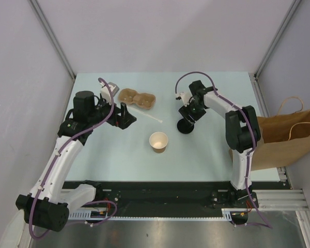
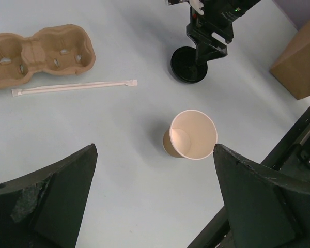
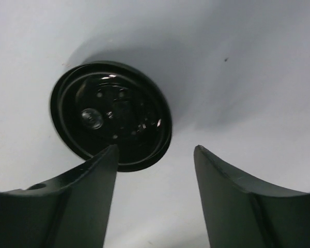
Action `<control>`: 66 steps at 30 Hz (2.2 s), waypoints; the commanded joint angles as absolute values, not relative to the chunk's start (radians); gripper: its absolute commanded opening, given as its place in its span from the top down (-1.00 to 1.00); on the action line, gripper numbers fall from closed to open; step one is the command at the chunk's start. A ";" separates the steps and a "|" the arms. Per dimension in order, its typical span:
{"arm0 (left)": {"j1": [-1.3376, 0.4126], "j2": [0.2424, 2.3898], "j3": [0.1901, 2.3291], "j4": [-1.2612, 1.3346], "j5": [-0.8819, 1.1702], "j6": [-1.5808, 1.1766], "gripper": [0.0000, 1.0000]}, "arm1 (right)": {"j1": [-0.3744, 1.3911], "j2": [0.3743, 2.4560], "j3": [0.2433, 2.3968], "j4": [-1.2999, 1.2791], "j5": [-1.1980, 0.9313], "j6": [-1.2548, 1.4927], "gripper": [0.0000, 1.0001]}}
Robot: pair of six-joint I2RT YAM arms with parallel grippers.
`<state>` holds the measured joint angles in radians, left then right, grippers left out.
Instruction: Pack the takeout coffee
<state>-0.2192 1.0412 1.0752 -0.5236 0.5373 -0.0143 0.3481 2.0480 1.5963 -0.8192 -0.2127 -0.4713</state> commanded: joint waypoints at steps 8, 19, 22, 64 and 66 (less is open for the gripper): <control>-0.215 1.049 1.085 -0.456 0.560 -0.035 -0.99 | 0.334 2.114 1.647 -0.749 -0.184 -0.425 0.01; -0.215 1.022 1.100 -0.462 0.568 0.110 -0.98 | 0.325 2.028 1.710 -0.831 -0.358 -0.393 1.00; -0.215 1.037 1.141 -0.463 0.642 0.114 -0.97 | 0.285 1.933 1.769 -0.860 -0.582 -0.382 1.00; -0.330 0.943 0.968 0.365 0.897 -0.500 -0.03 | 0.449 1.746 1.563 0.868 -1.572 1.457 1.00; -0.330 0.965 0.974 0.373 0.919 -0.500 -0.01 | 0.468 1.743 1.560 0.891 -1.583 1.462 1.00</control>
